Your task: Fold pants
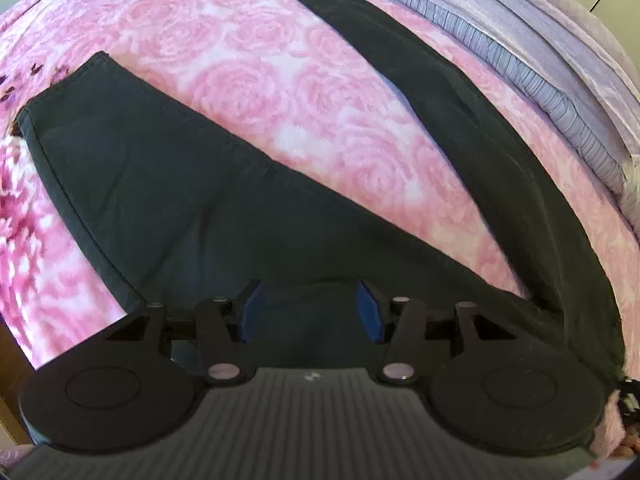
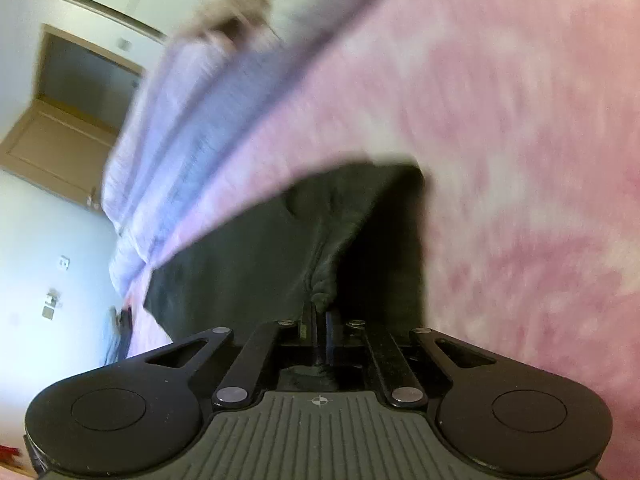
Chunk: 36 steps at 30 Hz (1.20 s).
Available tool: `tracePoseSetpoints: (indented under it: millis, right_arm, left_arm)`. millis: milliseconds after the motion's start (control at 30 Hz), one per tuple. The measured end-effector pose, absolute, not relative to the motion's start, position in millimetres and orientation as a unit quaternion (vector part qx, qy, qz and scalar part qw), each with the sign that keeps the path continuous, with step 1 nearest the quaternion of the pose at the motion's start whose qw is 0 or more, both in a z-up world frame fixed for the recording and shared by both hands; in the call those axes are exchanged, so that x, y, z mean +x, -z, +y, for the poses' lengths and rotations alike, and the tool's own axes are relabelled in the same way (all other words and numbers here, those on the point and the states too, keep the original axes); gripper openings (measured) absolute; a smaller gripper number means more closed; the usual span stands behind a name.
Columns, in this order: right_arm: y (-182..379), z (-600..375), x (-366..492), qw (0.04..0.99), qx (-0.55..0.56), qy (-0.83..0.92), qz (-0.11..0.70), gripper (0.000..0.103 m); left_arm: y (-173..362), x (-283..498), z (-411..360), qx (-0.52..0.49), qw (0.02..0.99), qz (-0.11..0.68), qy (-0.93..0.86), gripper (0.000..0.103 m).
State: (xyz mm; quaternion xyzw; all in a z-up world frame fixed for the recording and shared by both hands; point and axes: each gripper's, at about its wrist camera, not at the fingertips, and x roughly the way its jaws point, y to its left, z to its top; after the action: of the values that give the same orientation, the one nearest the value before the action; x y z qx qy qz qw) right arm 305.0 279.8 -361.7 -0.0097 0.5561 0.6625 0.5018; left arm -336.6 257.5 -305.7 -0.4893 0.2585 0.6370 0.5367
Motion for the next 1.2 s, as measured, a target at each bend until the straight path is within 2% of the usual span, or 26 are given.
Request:
tracePoseSetpoints:
  millis: [67, 133, 233, 300, 367, 400, 467, 733, 767, 800, 967, 1033, 1133, 1200]
  right_arm:
    - [352.4, 279.4, 298.3, 0.528, -0.043, -0.665, 0.527, 0.0]
    - [373.8, 289.2, 288.7, 0.541, -0.108, -0.644, 0.53, 0.0]
    - [383.0, 291.3, 291.8, 0.541, -0.085, -0.625, 0.556, 0.001]
    - [375.2, 281.3, 295.2, 0.529, -0.073, -0.615, 0.58, 0.013]
    - [368.2, 265.6, 300.7, 0.497, -0.043, -0.615, 0.611, 0.036]
    - [368.0, 252.8, 303.7, 0.481, -0.032, -0.611, 0.627, 0.042]
    - [371.2, 235.1, 304.6, 0.444, -0.025, -0.615, 0.652, 0.044]
    - [392.2, 231.9, 305.4, 0.431, 0.004, -0.63, 0.646, 0.042]
    - [388.6, 232.8, 302.6, 0.437, -0.007, -0.635, 0.637, 0.01]
    - [383.1, 235.5, 297.0, 0.448, -0.039, -0.639, 0.623, 0.001]
    - [332.3, 233.0, 261.7, 0.523, -0.152, -0.665, 0.511, 0.0]
    - [346.8, 228.1, 256.7, 0.55, -0.201, -0.632, 0.508, 0.0]
    - [348.8, 228.9, 261.9, 0.563, -0.183, -0.597, 0.541, 0.0]
    - [327.8, 231.2, 251.2, 0.614, -0.238, -0.56, 0.503, 0.0]
  left_arm:
    - [306.7, -335.1, 259.4, -0.483, 0.539, 0.264, -0.637, 0.046]
    - [311.3, -332.2, 261.2, -0.482, 0.538, 0.272, -0.636, 0.046]
    - [314.8, -328.3, 260.1, -0.482, 0.539, 0.279, -0.632, 0.046]
    - [314.6, -328.0, 256.2, -0.478, 0.544, 0.282, -0.63, 0.046]
    - [316.4, -330.1, 251.8, -0.484, 0.537, 0.281, -0.631, 0.046]
    - [317.2, -331.6, 249.7, -0.488, 0.534, 0.278, -0.632, 0.046]
    - [317.7, -334.0, 244.5, -0.495, 0.529, 0.271, -0.633, 0.046]
    - [318.6, -330.8, 232.5, -0.495, 0.53, 0.274, -0.631, 0.046]
    - [318.7, -330.2, 231.1, -0.495, 0.531, 0.275, -0.631, 0.046]
    - [318.6, -329.0, 229.5, -0.494, 0.531, 0.276, -0.631, 0.046]
    - [317.7, -325.4, 223.8, -0.484, 0.537, 0.281, -0.631, 0.046]
    - [318.8, -323.6, 222.4, -0.472, 0.538, 0.295, -0.633, 0.046]
    - [320.3, -323.5, 219.4, -0.456, 0.533, 0.32, -0.636, 0.046]
    - [317.7, -325.9, 216.6, -0.442, 0.539, 0.328, -0.638, 0.046]
